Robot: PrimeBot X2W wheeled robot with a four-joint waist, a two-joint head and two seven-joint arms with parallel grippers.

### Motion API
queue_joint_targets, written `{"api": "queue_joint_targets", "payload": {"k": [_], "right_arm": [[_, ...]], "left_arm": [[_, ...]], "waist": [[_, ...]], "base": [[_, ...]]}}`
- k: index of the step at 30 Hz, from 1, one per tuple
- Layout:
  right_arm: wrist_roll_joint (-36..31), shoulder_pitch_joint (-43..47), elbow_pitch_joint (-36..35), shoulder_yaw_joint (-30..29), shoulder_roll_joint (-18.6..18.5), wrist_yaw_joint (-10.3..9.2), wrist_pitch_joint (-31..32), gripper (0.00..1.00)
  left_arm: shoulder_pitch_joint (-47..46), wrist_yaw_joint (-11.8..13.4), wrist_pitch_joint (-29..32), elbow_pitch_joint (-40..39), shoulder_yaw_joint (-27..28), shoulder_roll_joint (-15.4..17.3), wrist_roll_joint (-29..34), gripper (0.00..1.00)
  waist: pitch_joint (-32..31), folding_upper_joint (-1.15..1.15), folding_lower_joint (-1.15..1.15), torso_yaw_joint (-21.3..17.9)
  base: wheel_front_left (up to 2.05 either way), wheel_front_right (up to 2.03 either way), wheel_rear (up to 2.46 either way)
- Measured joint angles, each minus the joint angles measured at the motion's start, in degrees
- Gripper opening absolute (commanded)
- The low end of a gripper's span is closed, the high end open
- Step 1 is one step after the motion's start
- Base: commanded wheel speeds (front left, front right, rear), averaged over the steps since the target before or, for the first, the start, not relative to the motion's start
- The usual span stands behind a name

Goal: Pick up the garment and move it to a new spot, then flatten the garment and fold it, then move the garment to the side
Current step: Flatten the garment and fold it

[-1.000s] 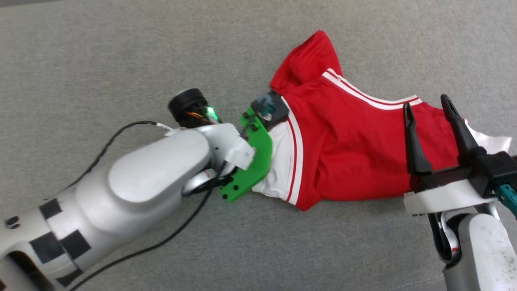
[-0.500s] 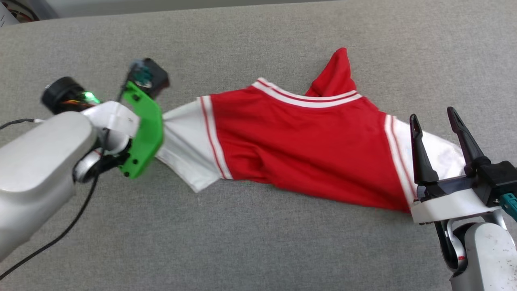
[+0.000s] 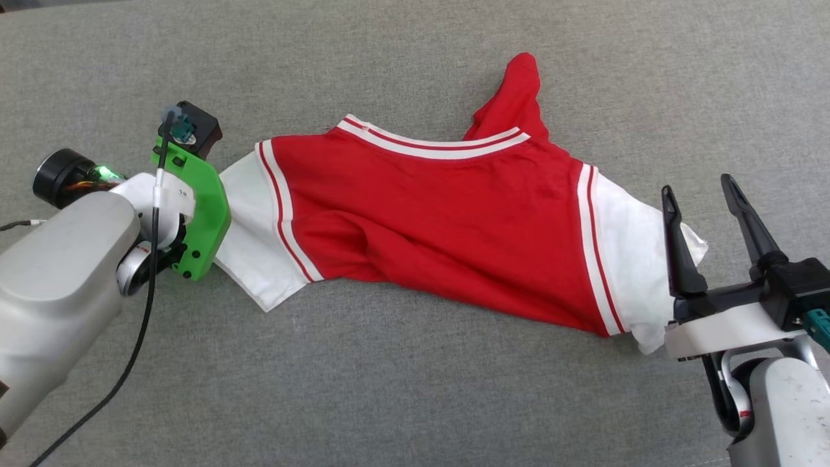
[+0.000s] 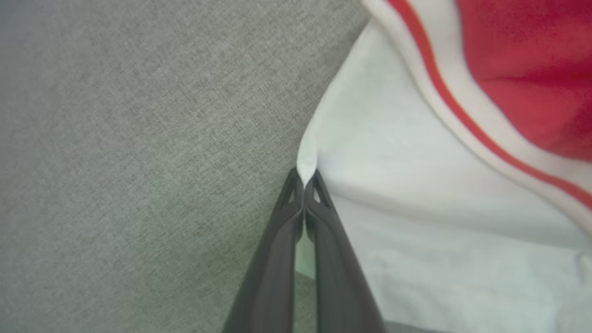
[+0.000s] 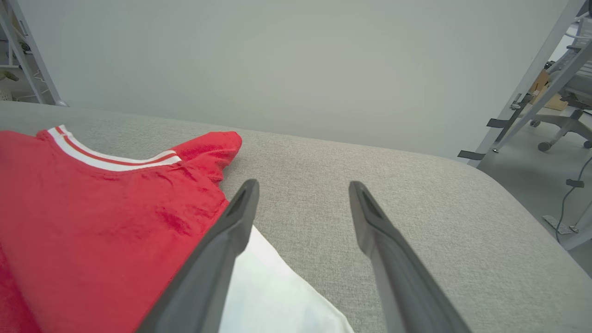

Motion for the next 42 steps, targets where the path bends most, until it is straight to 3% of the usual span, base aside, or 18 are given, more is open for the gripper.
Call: {"api": "queue_joint_targets", "payload": {"k": [1, 3, 7, 10, 15, 18, 27, 32, 42], "right_arm": [[0.0, 0.0, 0.1, -0.3, -0.2, 0.0, 0.0, 1.0], [0.0, 0.0, 0.1, -0.9, -0.4, 0.0, 0.0, 1.0], [0.2, 0.1, -2.5, -2.3, -1.2, 0.0, 0.0, 1.0], [1.5, 0.1, -4.3, -3.7, -2.2, 0.0, 0.0, 1.0], [2.4, -0.1, -5.4, -4.7, -7.3, 0.0, 0.0, 1.0], [3.8, -1.4, -5.6, -5.3, -10.3, 0.0, 0.0, 1.0], [11.2, -5.6, -3.2, -3.1, -21.4, 0.0, 1.6, 1.0], [19.7, -8.1, -1.5, 3.1, -27.5, 0.0, 14.3, 1.0], [38.0, -8.5, -0.1, 14.2, -39.3, 0.0, 47.0, 1.0]], "left_arm": [[0.2, -0.1, -1.4, 1.0, 0.2, -0.5, 0.0, 0.02], [0.8, -0.3, -4.5, 2.2, 0.5, -1.3, 0.2, 1.0], [3.6, 0.0, -12.1, 3.0, 2.7, -2.4, -0.5, 1.0], [5.3, 2.8, -20.6, 1.6, 5.7, -2.5, -1.3, 1.0], [9.5, 10.4, -33.0, -3.1, 10.0, -0.7, -1.3, 1.0], [13.3, 14.8, -37.1, -6.5, 11.7, 0.1, -1.2, 1.0], [25.4, 27.6, -39.8, -19.2, 20.5, 0.3, 4.1, 1.0], [33.9, 31.7, -39.8, -26.0, 27.8, -1.3, 10.1, 1.0], [45.3, 30.7, -39.8, -31.9, 37.7, -7.7, 20.1, 1.0]], "waist": [[-0.1, 0.0, 0.0, -0.1], [-0.6, 0.0, 0.0, -0.1], [-2.3, 0.0, 0.0, 0.2], [-4.2, 0.0, 0.0, 0.9], [-7.5, 0.0, 0.0, 2.2], [-9.2, 0.0, 0.0, 3.1], [-12.9, 0.0, 0.0, 6.9], [-14.0, 0.0, 0.0, 8.7], [-13.0, 0.0, 0.0, 10.7]], "base": [[0.0, 0.0, 0.0], [0.0, 0.0, 0.0], [0.0, 0.0, 0.0], [0.0, 0.0, 0.0], [0.0, 0.0, 0.0], [0.0, 0.0, 0.0], [0.0, 0.0, 0.0], [0.0, 0.0, 0.0], [0.0, 0.0, 0.0]]}}
